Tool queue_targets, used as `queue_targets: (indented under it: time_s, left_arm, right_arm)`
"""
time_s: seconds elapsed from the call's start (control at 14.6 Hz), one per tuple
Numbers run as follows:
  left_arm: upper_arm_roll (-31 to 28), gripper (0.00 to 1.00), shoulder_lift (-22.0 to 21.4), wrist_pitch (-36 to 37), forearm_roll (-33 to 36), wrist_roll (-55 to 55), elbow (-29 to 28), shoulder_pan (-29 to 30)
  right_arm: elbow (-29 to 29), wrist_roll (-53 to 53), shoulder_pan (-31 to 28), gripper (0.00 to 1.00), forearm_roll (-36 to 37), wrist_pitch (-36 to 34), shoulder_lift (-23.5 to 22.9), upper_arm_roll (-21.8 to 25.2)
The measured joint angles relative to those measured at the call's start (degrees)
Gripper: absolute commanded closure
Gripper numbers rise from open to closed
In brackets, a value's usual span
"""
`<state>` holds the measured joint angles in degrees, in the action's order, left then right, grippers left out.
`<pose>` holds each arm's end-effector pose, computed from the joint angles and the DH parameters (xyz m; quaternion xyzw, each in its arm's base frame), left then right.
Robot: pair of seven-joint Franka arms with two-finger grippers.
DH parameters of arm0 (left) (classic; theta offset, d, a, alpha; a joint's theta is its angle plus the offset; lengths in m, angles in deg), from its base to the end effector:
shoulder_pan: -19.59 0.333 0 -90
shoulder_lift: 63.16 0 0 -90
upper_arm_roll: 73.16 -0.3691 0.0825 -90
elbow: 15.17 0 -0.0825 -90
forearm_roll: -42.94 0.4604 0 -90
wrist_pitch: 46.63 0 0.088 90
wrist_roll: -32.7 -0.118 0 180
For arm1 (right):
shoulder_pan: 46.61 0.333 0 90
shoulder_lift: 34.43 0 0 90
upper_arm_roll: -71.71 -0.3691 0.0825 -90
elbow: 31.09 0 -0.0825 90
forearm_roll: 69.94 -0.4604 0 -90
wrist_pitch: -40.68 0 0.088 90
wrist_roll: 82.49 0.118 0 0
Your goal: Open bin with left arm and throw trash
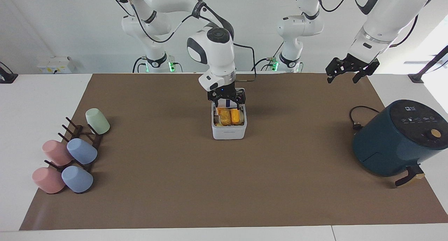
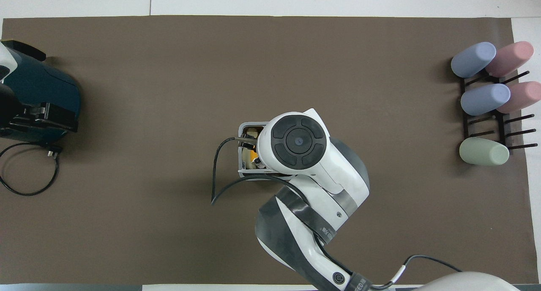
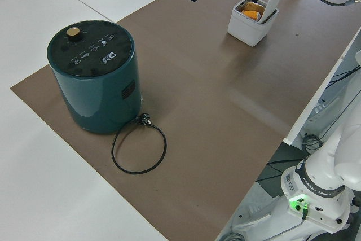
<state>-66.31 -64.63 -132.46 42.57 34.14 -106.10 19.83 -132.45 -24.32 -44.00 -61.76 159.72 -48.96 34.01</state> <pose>0.6087 -0.0724 0.6675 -0.9985 0.0451 0.0318 0.0005 0.5680 0.4292 0.4641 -0.9891 0.1359 -0.0268 0.0499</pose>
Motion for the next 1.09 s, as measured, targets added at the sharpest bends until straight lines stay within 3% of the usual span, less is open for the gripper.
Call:
queue_targets:
  time_s: [0.2,0.55,0.82,1.09]
  left_arm:
    - [0.1,0.0,0.0,-1.0,0.0,0.0,-0.2,0.0]
    - [0.1,0.0,0.0,-1.2,0.0,0.0,-0.2,0.0]
    - [0.1,0.0,0.0,-1.2,0.0,0.0,-0.2,0.0]
    - [0.1,0.0,0.0,-1.2,0.0,0.0,-0.2,0.0]
  right_arm:
    - [2.5,-4.9,0.0,0.0,0.0,-3.4,1.9,3.1]
    - [2.5,-26.8,-0.6,0.0,-0.8,-5.6,5.1,15.5]
    - [2.5,-43.0,-0.7,0.0,-5.5,-9.2,7.6,26.4]
    - [2.5,-49.9,-0.7,0.0,-6.7,-11.3,9.8,34.3]
